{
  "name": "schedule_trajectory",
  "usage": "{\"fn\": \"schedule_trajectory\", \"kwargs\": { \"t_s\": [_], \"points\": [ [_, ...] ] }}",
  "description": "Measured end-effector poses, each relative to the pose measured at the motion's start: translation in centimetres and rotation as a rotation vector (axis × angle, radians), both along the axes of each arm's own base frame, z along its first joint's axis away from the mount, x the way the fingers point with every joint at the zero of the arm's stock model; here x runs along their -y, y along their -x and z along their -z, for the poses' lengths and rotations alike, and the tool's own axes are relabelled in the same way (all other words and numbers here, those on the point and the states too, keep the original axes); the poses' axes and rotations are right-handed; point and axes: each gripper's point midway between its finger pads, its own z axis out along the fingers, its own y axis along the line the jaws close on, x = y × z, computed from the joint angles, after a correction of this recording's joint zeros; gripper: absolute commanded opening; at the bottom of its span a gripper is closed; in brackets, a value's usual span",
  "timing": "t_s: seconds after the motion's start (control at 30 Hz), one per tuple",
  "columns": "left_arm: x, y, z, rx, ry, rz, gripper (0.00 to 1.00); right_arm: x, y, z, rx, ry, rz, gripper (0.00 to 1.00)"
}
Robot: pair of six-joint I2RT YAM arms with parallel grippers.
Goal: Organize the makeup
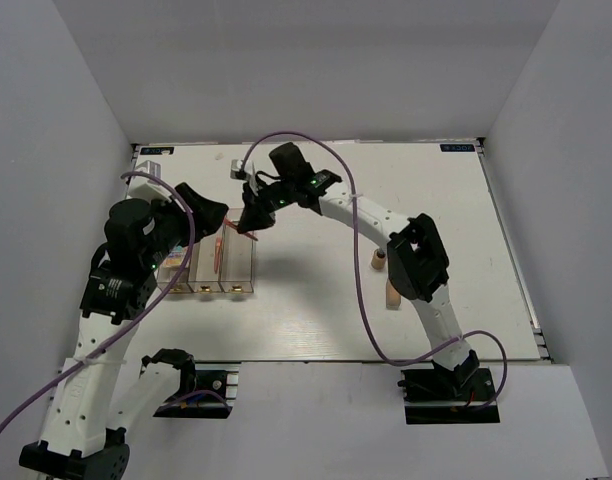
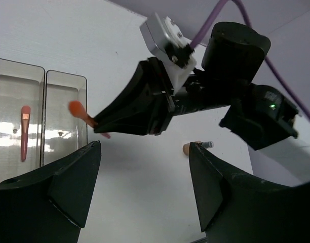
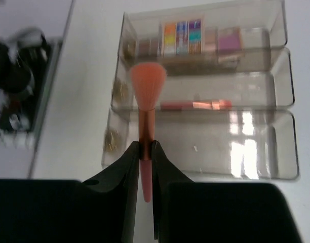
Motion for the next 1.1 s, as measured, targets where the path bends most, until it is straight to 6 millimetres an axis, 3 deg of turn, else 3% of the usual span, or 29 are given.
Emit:
{"fn": "schedule_trajectory", "kwargs": {
  "t_s": [0.1, 0.2, 0.5, 0.67, 0.83, 0.93, 0.97, 1.1],
  "points": [
    [0.0, 0.1, -0.4, 0.008, 0.002, 0.000, 0.80, -3.3, 0.2, -1.8, -0.146, -0.090, 0.092, 0.00],
    [-0.1, 0.5, -1.1, 0.026, 0.006, -0.002, 0.81, -6.3, 0.1, -2.3, -0.249, -0.156, 0.165, 0.00],
    [-0.8, 2.8, -1.9, 0.050, 0.017, -0.012, 0.81, -11.8, 1.1, 0.6, -0.337, -0.231, 0.241, 0.01],
    [-1.1, 3.4, -1.8, 0.036, 0.014, -0.020, 0.81, -13.2, 1.4, 1.5, -0.326, -0.250, 0.266, 0.04],
    [-1.2, 3.5, -1.4, 0.014, 0.011, -0.022, 0.81, -13.6, 1.0, 1.5, -0.301, -0.269, 0.292, 0.14],
    [-1.2, 3.5, -1.3, 0.008, 0.010, -0.023, 0.81, -13.6, 0.8, 1.7, -0.283, -0.281, 0.295, 0.32],
    [-1.2, 3.5, -1.3, 0.006, 0.011, -0.023, 0.81, -13.5, 0.7, 1.9, -0.276, -0.280, 0.295, 0.45],
    [-1.1, 3.4, -1.2, 0.000, 0.015, -0.025, 0.81, -13.2, 0.4, 3.4, -0.260, -0.258, 0.304, 0.56]
  ]
}}
